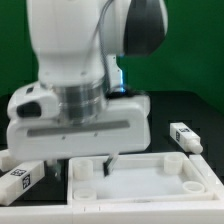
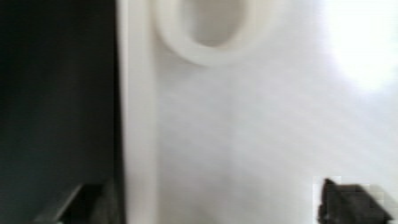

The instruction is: Assemble desk

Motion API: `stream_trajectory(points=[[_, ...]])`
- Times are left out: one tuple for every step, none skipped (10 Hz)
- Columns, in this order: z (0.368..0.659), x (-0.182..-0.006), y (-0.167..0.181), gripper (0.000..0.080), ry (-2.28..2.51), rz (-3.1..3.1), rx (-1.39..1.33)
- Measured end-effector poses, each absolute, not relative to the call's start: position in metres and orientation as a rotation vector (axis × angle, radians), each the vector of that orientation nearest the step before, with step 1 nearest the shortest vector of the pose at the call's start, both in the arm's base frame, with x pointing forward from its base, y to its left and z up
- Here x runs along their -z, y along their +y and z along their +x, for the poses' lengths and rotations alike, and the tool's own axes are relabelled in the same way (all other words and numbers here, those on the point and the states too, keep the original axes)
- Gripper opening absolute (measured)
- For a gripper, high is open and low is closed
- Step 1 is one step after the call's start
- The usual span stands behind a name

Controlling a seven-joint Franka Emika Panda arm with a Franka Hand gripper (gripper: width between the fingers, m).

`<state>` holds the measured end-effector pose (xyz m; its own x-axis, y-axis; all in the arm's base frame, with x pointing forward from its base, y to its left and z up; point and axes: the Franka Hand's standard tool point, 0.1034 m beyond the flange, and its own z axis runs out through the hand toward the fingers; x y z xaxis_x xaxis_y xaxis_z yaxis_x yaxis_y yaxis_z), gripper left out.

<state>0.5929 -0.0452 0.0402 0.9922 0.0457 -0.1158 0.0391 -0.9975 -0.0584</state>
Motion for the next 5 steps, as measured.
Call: stream_trajectory(points=[[0.595,-0.058,-0.031,0.0616,-0.094,-3.079,-0.187],[0.594,-0.065,-0.022,0.0616,-0.116,-3.079,-0.177],[0.591,-0.065,-0.016,0.0643,-0.127,-3.079,-0.173],[0.591,-0.064,-0.018,0.0648,-0.123,-3.078,-0.173],[0.591,-0.063,-0.018,0.0648,-0.122,-3.078,-0.174]])
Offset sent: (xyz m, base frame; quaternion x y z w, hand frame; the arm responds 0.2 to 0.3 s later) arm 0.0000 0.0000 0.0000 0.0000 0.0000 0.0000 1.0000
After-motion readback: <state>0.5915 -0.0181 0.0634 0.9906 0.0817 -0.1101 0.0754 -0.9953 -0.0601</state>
